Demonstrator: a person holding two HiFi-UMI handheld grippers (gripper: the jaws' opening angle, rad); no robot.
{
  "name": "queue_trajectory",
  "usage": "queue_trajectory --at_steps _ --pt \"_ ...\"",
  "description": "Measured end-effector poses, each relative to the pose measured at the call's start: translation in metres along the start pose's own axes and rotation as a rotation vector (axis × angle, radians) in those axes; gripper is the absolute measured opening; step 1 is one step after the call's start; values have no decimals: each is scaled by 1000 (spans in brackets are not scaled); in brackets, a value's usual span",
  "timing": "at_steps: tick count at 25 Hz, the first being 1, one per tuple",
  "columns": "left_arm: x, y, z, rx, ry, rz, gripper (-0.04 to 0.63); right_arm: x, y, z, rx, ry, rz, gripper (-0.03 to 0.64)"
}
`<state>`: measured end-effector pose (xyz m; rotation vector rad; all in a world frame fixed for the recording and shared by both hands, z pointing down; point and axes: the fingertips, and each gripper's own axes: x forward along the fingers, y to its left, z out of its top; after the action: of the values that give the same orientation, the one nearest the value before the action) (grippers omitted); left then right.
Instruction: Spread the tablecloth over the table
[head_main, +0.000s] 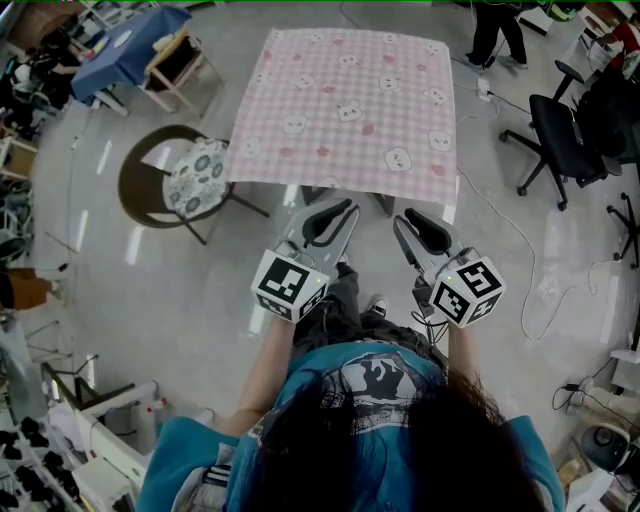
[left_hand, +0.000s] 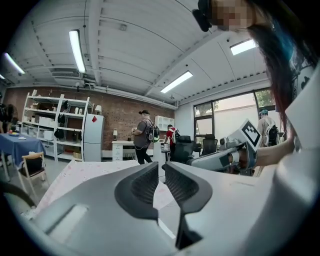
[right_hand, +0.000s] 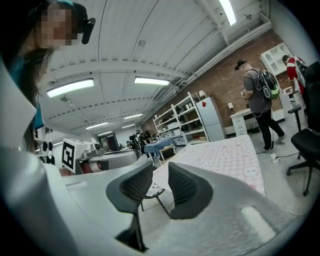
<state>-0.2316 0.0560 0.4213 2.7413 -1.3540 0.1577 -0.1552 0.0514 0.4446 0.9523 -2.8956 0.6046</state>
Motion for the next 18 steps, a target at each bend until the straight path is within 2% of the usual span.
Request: queue_trajectory --at_steps 8,15,18 --pt "-10 -30 -25 -11 48 12 15 -20 16 -9 -35 5 41 91" --pt "-6 -56 -31 2 63 -6 15 -39 9 -11 -71 -23 21 -4" --pt "-4 -59 -28 4 58 -12 15 -40 9 -9 -73 -30 27 -8"
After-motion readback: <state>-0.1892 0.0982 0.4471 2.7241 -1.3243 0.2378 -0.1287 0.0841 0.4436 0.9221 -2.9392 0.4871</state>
